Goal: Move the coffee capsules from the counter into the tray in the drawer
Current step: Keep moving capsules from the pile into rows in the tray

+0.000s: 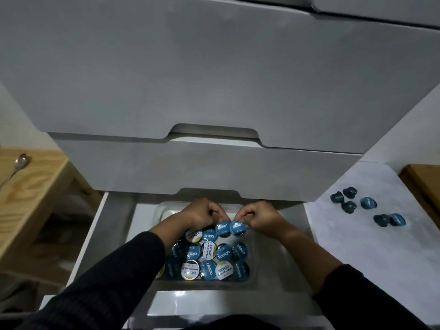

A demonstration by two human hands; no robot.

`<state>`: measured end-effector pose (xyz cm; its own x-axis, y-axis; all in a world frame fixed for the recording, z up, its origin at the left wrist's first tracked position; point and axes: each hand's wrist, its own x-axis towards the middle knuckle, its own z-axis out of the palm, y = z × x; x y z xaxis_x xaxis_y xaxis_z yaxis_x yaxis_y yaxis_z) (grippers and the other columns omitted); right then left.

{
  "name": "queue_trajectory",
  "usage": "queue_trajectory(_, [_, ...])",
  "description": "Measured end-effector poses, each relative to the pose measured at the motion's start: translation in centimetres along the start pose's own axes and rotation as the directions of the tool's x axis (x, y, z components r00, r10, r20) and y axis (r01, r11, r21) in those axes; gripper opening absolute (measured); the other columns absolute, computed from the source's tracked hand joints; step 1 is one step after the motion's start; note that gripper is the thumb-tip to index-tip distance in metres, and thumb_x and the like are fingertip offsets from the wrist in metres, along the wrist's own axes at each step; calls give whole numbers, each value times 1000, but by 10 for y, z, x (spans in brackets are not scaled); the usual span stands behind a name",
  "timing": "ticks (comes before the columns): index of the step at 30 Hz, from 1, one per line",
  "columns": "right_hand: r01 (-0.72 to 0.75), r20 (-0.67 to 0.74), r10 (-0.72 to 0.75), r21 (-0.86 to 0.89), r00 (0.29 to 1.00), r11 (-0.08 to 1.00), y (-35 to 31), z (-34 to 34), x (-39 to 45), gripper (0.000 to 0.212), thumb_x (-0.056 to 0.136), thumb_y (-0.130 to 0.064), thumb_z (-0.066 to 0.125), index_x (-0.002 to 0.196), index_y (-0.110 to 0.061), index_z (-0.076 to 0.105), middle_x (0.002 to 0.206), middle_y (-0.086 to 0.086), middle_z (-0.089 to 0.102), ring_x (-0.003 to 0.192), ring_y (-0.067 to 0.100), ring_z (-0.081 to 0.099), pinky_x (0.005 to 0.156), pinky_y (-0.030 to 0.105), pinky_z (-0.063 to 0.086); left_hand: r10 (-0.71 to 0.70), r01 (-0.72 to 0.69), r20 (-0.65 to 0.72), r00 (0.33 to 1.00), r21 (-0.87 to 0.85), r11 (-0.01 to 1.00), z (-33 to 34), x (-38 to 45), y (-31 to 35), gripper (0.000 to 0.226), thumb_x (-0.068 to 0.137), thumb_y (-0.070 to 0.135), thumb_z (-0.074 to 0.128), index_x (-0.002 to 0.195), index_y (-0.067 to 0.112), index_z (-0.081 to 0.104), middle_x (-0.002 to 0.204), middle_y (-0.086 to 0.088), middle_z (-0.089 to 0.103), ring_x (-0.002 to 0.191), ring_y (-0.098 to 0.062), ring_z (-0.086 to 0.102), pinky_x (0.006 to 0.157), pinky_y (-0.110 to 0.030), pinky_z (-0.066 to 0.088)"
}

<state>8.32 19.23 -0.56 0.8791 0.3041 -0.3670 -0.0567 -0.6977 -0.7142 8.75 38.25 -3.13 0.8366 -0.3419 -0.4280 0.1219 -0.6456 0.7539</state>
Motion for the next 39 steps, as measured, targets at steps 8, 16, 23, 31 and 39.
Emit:
queue_trajectory(8, [27,67,-12,-235,998,972,-2,5,9,21,81,0,55,82,-11,73,88,3,71,78,8,58,68,13,44,36,-37,36,999,22,999,6,6,-7,16,82,11,66,92,21,74,99,2,74,92,-9,66,86,-23,51])
queue_trajectory(16, [121,110,-87,-365,990,923,0,12,10,22,78,2,53,82,-11,70,93,7,69,85,22,61,78,30,50,11,-11,24,1000,-3,1000,8,2,-7,19,82,5,66,93,19,73,98,1,73,86,-2,65,74,-9,48])
queue_trajectory(23, [139,31,-138,-384,990,913,2,17,1,22,80,-7,54,97,-9,67,102,10,65,91,24,59,72,22,40,-18,21,-41,999,92,996,11,-9,3,24,80,13,70,103,18,68,104,-1,69,94,-10,61,89,-19,47])
queue_trajectory(31, [126,-22,-157,-494,987,860,-7,29,-24,41,94,-27,46,132,-15,44,139,6,43,124,22,43,102,32,36,-89,182,-225,970,438,880,23,-44,32,42,93,17,46,134,12,42,137,-11,45,124,-26,46,100,-32,39])
queue_trajectory(39, [83,-281,-285,-563,916,822,-12,44,-57,42,93,-32,37,126,-8,49,127,11,52,118,26,50,93,31,44,51,213,-542,839,414,885,68,-80,49,40,93,17,43,131,7,42,130,-10,48,117,-26,50,92,-32,45])
